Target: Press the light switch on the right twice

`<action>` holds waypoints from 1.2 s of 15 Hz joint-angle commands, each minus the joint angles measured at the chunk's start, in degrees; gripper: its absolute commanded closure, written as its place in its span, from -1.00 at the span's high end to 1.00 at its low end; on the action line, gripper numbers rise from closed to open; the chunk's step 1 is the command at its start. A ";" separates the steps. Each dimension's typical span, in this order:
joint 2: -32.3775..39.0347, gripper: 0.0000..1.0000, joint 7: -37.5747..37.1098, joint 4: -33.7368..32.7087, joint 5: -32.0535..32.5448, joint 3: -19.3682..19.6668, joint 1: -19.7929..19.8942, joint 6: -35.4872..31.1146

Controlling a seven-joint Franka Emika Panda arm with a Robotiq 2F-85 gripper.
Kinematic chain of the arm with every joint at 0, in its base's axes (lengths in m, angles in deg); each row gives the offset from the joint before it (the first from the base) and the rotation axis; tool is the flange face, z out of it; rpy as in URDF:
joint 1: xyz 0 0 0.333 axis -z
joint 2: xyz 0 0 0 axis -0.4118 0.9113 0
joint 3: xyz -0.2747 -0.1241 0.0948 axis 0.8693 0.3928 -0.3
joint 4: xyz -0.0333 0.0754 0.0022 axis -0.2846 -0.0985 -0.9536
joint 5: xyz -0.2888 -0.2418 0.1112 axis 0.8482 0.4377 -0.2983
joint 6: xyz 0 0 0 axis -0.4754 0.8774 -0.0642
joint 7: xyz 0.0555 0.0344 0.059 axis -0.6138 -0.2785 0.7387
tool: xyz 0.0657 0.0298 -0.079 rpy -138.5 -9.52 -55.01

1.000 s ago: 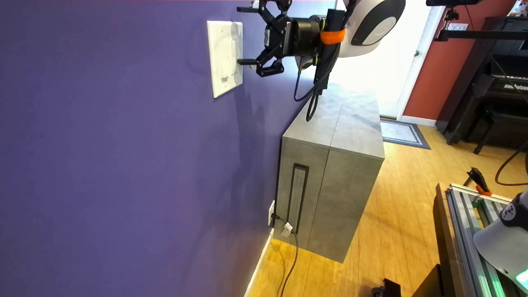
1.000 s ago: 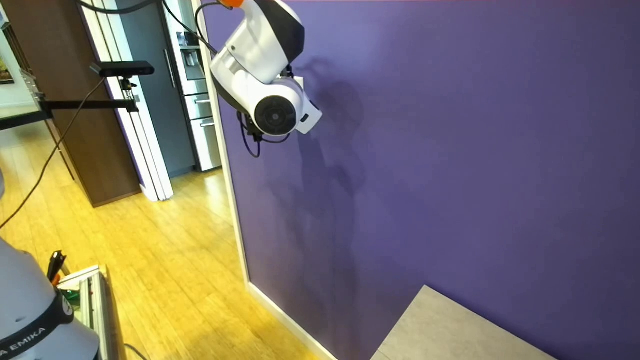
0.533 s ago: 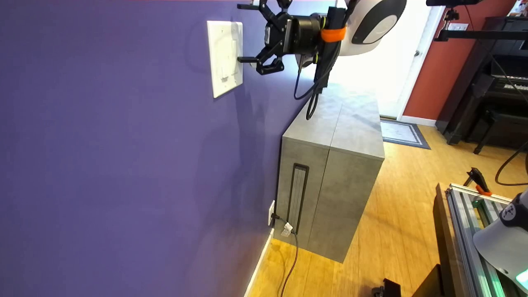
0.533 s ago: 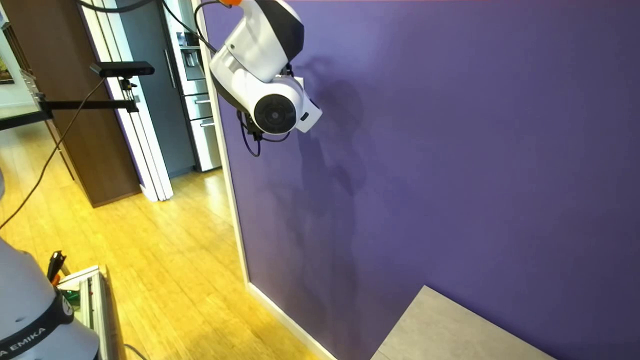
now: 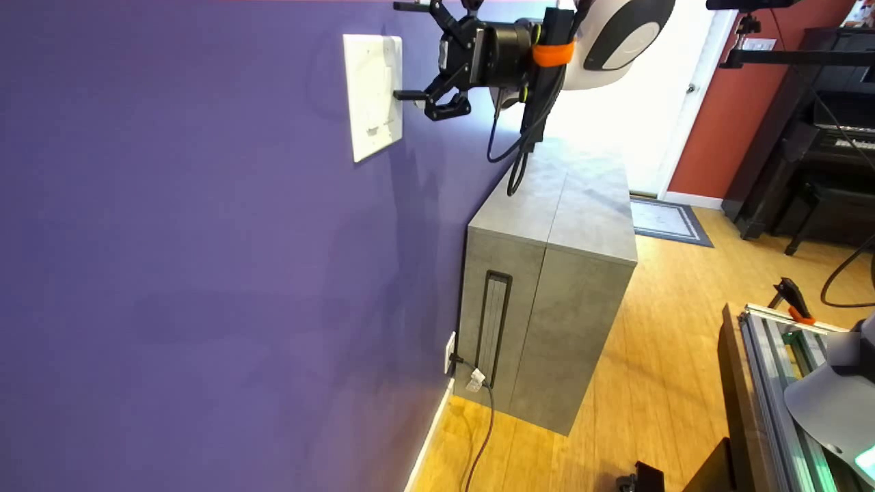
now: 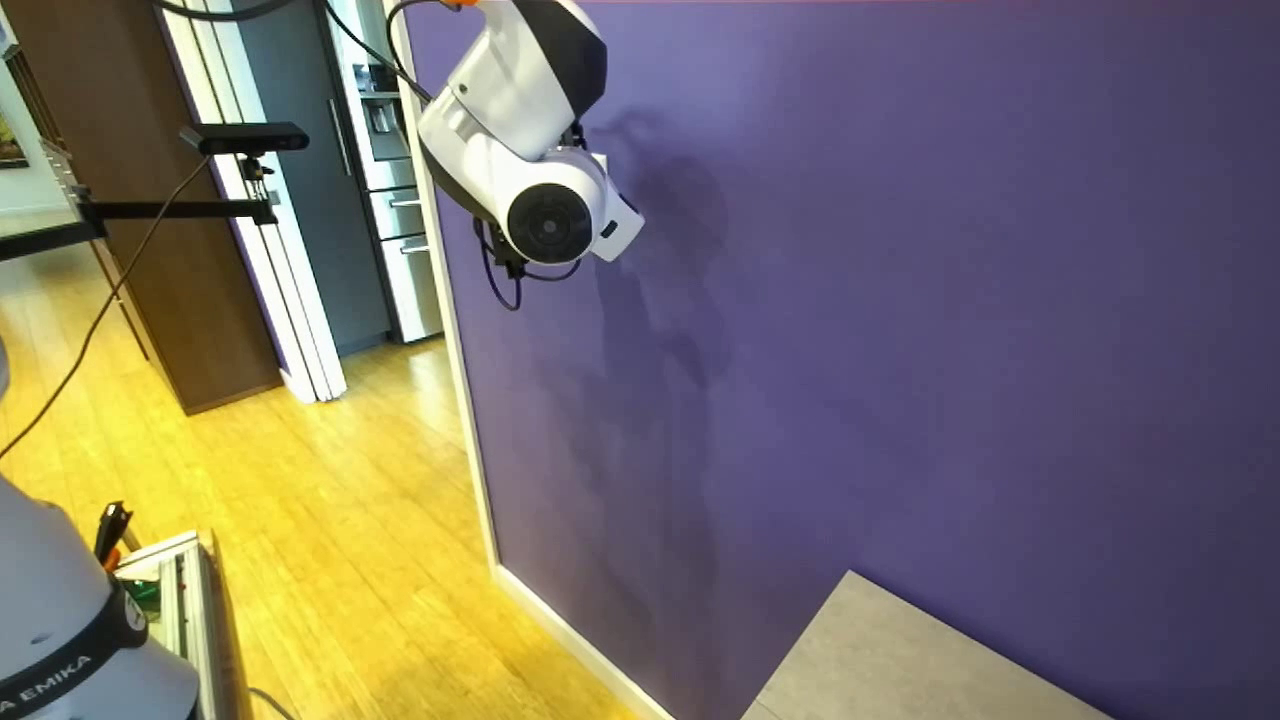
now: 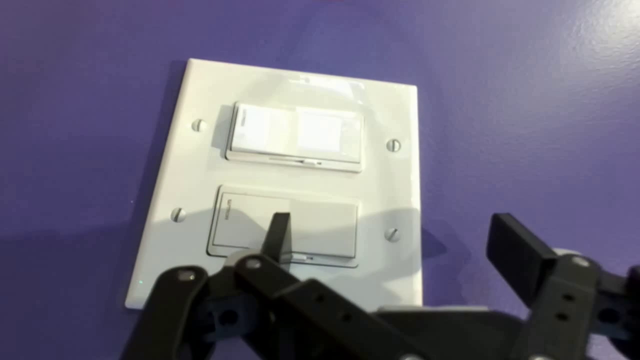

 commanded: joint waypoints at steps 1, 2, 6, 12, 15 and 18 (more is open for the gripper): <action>-1.91 1.00 -2.29 -0.47 2.21 -0.76 -0.07 -4.21; -2.52 1.00 -3.43 -0.18 3.45 -0.88 -0.12 -5.48; -6.84 1.00 -9.09 0.64 10.75 -1.18 0.28 -10.75; -8.43 1.00 -16.63 0.79 13.36 -1.39 0.30 -10.20; -7.82 1.00 -17.54 0.84 11.82 -1.71 0.03 -10.05; -7.40 1.00 -17.03 0.84 9.28 -2.05 -0.36 -9.51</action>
